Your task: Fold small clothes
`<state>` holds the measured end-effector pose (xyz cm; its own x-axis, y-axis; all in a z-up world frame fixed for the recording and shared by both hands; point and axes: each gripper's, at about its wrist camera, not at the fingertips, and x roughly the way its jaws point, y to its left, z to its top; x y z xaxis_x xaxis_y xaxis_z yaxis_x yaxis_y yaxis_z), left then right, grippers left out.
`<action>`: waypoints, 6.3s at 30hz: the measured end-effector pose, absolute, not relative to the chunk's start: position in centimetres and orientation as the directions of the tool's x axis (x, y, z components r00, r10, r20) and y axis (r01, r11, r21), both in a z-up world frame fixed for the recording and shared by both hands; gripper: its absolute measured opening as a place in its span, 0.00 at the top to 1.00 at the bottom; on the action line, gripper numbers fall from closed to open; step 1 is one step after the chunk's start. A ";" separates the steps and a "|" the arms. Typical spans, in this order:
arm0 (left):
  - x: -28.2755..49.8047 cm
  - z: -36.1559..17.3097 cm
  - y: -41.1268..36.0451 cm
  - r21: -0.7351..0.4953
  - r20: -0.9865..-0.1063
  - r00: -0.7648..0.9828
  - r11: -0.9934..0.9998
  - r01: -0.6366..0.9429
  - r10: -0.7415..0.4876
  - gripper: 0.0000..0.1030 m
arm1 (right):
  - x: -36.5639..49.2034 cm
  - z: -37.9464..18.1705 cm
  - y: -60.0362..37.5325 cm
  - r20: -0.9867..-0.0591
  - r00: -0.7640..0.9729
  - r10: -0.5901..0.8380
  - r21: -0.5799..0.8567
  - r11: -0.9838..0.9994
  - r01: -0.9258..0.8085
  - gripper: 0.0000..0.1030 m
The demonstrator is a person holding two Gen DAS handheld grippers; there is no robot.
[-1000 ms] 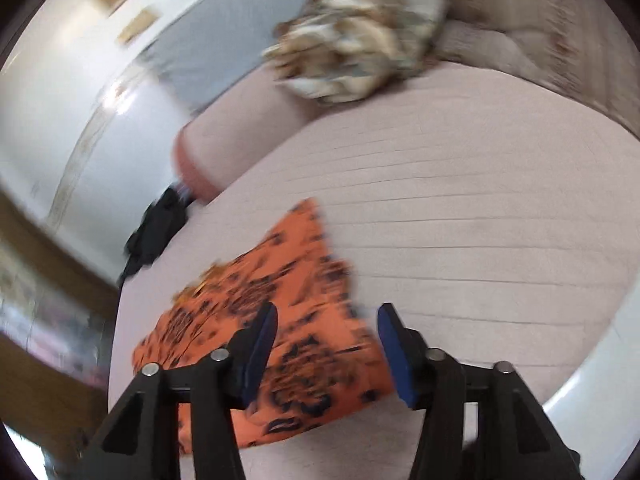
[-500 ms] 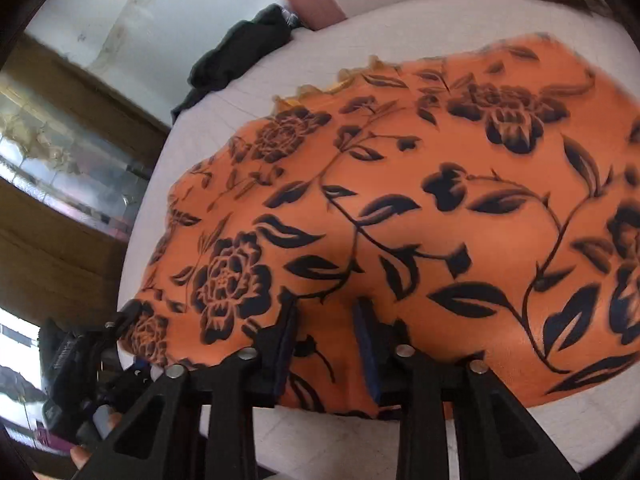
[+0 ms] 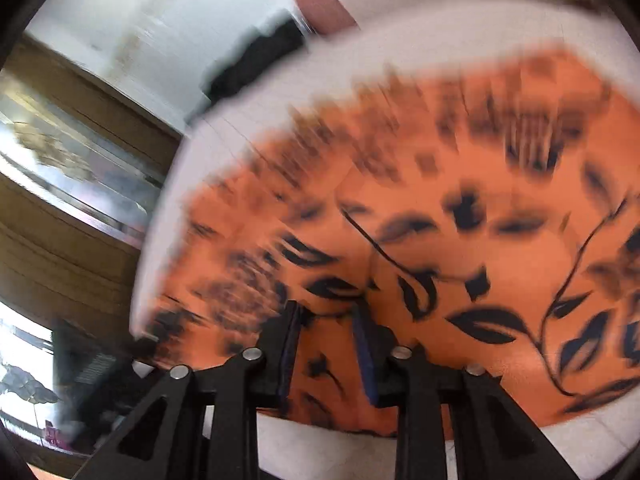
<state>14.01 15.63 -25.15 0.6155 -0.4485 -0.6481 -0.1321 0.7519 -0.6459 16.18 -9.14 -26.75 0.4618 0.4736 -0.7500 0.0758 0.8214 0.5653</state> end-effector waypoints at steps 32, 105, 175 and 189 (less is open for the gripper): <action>10.9 -16.8 -1.9 -0.239 -0.708 0.516 0.850 0.469 -0.483 0.27 | 13.5 -25.2 -29.9 -0.368 0.654 0.661 0.928 0.306 0.213 0.27; 14.2 -24.8 -6.6 -0.153 -0.769 0.498 0.873 0.463 -0.399 0.16 | 34.0 -26.1 -16.6 -0.908 0.302 0.290 0.348 0.924 0.159 0.72; 18.6 -24.8 -6.8 -0.031 -0.798 0.558 0.940 0.340 -0.229 0.00 | 28.7 -25.2 -25.7 -0.889 0.405 0.214 0.358 0.876 0.322 0.71; 18.7 -25.1 -6.8 -0.042 -0.800 0.553 0.941 0.336 -0.233 0.00 | 34.5 -27.1 -15.0 -0.855 0.409 0.318 0.390 0.915 0.106 0.70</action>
<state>18.71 -6.80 -25.07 0.5531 -0.2328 -0.7999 0.3358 0.9410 -0.0417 34.51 -14.97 -27.12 0.4092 0.3176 -0.8554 0.1059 0.9146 0.3903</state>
